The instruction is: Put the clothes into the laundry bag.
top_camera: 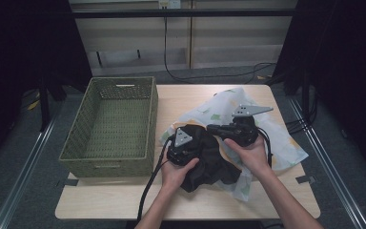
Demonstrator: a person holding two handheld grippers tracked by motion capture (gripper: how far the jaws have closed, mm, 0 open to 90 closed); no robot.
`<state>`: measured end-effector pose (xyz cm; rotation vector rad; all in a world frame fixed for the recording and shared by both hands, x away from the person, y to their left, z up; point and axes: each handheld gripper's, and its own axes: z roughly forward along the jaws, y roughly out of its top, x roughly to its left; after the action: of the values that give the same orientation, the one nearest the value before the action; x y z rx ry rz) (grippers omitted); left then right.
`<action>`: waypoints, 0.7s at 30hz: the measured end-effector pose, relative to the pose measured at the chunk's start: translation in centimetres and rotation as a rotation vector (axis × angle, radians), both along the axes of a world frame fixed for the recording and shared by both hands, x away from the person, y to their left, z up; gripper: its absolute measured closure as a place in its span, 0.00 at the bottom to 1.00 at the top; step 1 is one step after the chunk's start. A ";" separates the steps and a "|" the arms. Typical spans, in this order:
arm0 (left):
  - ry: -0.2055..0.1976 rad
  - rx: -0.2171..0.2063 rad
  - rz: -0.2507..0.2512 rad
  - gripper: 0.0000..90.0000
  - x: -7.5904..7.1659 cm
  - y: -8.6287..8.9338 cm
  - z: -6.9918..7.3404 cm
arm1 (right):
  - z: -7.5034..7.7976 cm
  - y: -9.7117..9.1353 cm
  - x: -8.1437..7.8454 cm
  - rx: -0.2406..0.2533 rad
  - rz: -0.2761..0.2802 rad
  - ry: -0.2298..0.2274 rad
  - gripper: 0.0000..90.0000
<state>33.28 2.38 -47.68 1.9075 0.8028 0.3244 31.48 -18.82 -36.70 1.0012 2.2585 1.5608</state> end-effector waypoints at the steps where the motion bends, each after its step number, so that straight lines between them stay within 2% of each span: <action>1: 0.000 -0.002 -0.003 0.70 0.0 0.0 0.1 | 0.6 0.2 -0.3 0.021 0.018 -0.009 0.98; 3: 0.002 -0.005 0.006 0.70 -0.1 -0.2 0.3 | 1.7 0.7 -0.8 0.051 0.055 -0.027 0.98; 4: 0.002 -0.005 0.006 0.70 -0.1 -0.2 0.3 | 1.7 0.7 -0.8 0.051 0.055 -0.027 0.98; 5: 0.009 -0.054 0.016 0.71 -0.1 0.1 0.6 | 2.6 1.2 -1.5 0.068 0.074 -0.031 0.98; 6: 0.001 -0.084 0.023 0.71 -0.1 0.4 1.0 | 2.7 1.3 -1.7 0.070 0.085 -0.026 0.98; 7: 0.001 -0.084 0.023 0.71 -0.1 0.4 1.0 | 2.5 1.4 -1.9 0.077 0.105 -0.016 0.98; 8: -0.011 -0.130 0.029 0.72 -0.1 0.8 2.0 | 2.2 1.3 -2.1 0.090 0.115 0.000 0.98; 9: -0.026 -0.144 0.034 0.72 -0.2 1.0 2.7 | 1.9 1.2 -2.2 0.108 0.122 0.013 0.98; 11: -0.062 -0.158 0.042 0.72 -0.3 1.2 3.9 | 1.6 0.9 -2.5 0.121 0.119 0.015 0.98; 13: -0.078 -0.210 0.041 0.72 -0.5 1.5 5.2 | 1.4 0.5 -2.7 0.139 0.116 0.015 0.98; 15: -0.098 -0.246 0.055 0.73 -0.8 1.9 6.2 | 1.5 0.2 -3.1 0.134 0.101 -0.003 0.98; 16: -0.104 -0.285 0.058 0.73 -0.9 2.1 6.5 | 1.6 0.1 -3.2 0.124 0.091 -0.014 0.98; 18: -0.110 -0.288 0.060 0.73 -1.0 2.3 6.8 | 1.7 0.0 -3.4 0.132 0.089 -0.013 0.98; 19: -0.145 -0.300 0.087 0.73 -1.2 2.0 7.0 | 1.7 -0.1 -3.7 0.135 0.085 -0.015 0.98; 20: -0.145 -0.300 0.087 0.73 -1.2 2.0 7.0 | 1.7 -0.1 -3.7 0.135 0.085 -0.015 0.98; 21: -0.151 -0.304 0.111 0.73 -1.1 1.8 6.9 | 1.7 -0.1 -3.8 0.147 0.087 -0.007 0.98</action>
<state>32.21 4.17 -40.78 1.5396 0.8088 0.3869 27.65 -18.88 -35.04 0.9419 2.2374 1.7867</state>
